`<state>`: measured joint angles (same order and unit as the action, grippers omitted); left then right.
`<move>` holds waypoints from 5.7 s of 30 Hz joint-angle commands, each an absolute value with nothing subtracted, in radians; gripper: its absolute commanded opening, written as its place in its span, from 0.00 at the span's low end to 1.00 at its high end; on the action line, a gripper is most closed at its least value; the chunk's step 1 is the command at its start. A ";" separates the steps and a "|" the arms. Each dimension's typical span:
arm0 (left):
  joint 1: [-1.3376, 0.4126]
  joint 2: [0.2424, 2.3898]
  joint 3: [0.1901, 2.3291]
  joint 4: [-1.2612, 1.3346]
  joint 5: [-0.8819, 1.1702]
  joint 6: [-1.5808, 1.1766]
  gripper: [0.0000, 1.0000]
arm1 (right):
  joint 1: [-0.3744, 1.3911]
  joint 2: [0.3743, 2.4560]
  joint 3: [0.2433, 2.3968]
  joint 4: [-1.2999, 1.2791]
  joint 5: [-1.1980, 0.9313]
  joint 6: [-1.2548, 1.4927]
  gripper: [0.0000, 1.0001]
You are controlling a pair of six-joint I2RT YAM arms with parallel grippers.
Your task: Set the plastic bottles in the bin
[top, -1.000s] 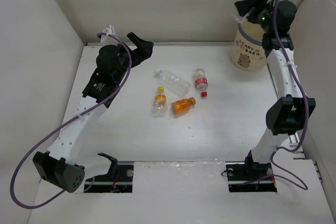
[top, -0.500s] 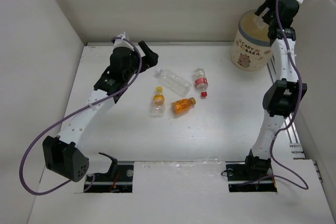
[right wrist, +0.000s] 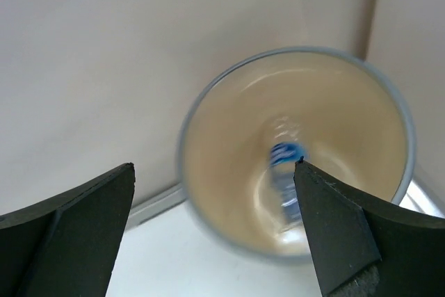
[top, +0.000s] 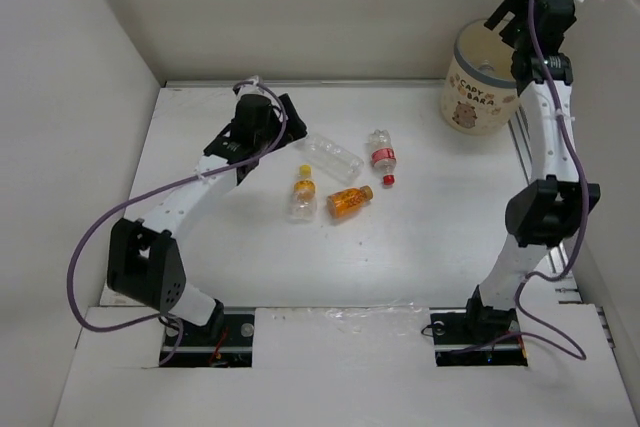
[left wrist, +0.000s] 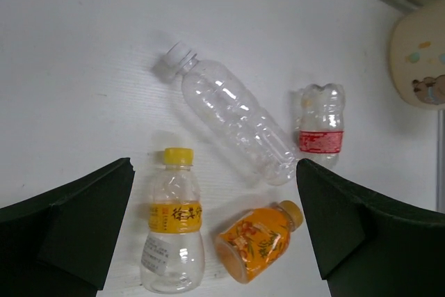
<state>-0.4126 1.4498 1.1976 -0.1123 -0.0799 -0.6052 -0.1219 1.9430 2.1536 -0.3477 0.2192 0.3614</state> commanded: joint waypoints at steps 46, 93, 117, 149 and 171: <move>-0.480 1.597 1.097 -0.239 -0.132 -0.658 0.00 | 0.336 1.172 1.201 -0.144 -0.356 0.363 1.00; -0.433 1.233 1.356 -0.095 -0.089 -0.678 1.00 | 0.105 1.682 1.693 0.023 -0.155 0.546 0.00; -0.433 1.462 1.327 -0.029 -0.005 -0.613 1.00 | -0.210 1.983 2.097 -0.230 0.029 0.474 0.87; -0.462 2.117 1.752 -0.382 0.012 -1.112 0.99 | 0.054 1.457 1.480 -0.143 -0.107 0.489 1.00; -0.413 1.967 1.718 -0.180 0.072 -0.813 0.00 | 0.322 1.365 1.328 -0.170 -0.454 0.226 1.00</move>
<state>-0.4099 2.1723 1.7390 -0.3264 -0.0048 -0.9569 0.2779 1.3548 1.3392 -0.2077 -0.3408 0.2863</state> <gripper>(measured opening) 0.448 0.999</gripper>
